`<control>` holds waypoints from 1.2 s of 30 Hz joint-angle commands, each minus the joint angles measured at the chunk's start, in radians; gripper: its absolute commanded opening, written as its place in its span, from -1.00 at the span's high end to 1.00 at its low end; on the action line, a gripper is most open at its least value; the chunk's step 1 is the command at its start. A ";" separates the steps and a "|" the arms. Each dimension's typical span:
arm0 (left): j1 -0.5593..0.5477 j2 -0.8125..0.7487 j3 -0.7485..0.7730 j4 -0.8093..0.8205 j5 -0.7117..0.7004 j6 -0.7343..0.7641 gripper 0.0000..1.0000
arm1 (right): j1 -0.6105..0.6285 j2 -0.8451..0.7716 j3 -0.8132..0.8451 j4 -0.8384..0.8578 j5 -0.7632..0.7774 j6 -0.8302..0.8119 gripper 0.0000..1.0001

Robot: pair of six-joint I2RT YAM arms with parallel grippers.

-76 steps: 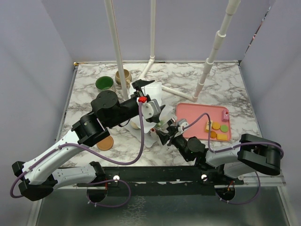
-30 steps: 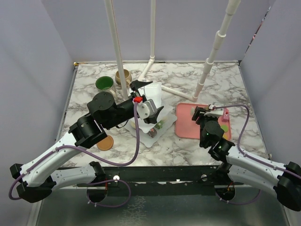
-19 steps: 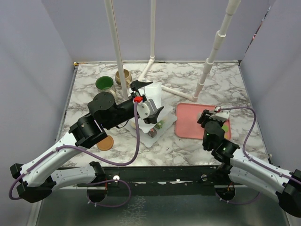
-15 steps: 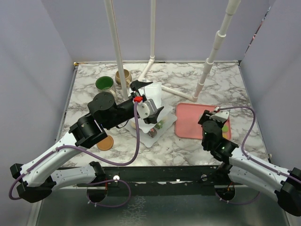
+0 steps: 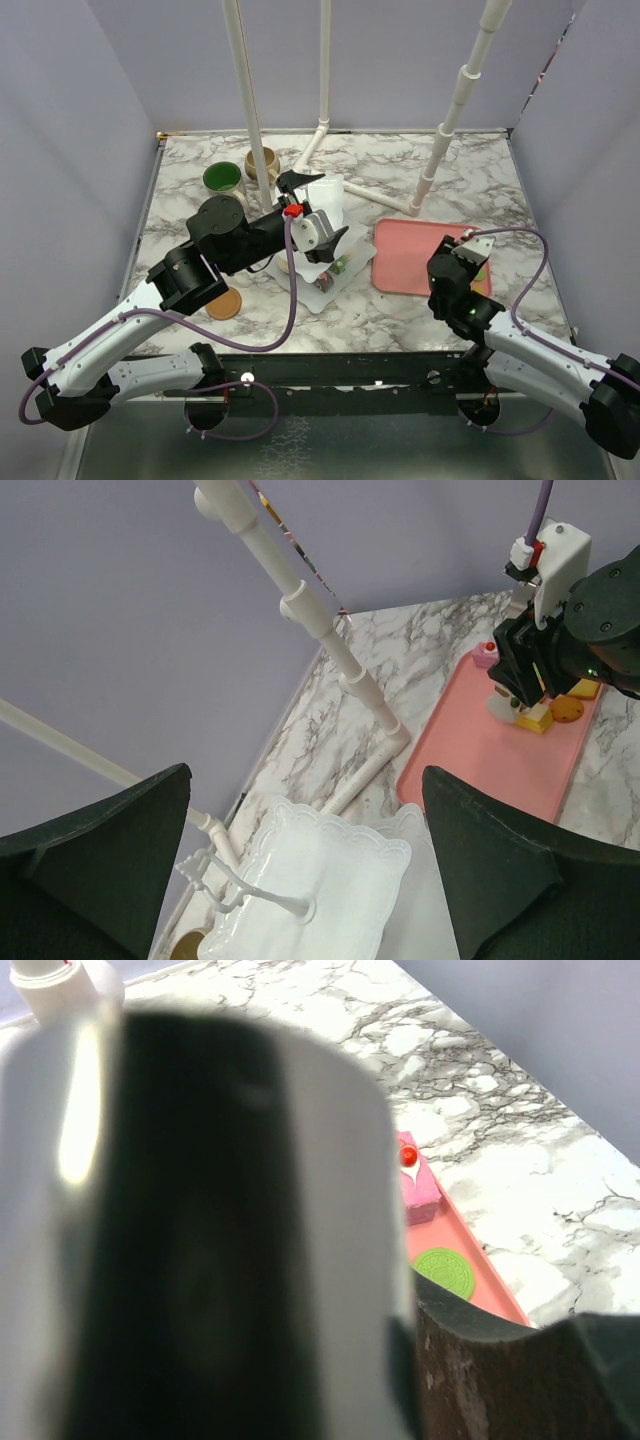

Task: Serve the afternoon tea
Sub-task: Pick up the desert from the tray.

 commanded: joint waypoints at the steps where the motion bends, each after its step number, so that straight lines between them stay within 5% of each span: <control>1: 0.003 -0.013 0.000 0.011 -0.008 -0.006 -0.98 | -0.021 0.023 -0.006 0.037 0.003 0.020 -0.09; 11: 0.003 -0.009 0.020 0.011 -0.020 0.004 -0.98 | -0.047 0.129 0.091 -0.173 -0.055 0.168 -0.04; 23: 0.003 -0.017 0.049 0.001 -0.037 0.030 -0.98 | -0.047 0.156 0.107 -0.166 -0.067 0.175 0.30; 29: 0.002 -0.020 0.060 -0.002 -0.067 0.041 -0.98 | -0.047 0.065 0.131 0.019 -0.183 -0.104 0.61; 36: 0.003 -0.018 0.062 0.000 -0.126 0.063 -0.98 | -0.047 -0.004 0.290 0.116 -0.584 -0.360 0.65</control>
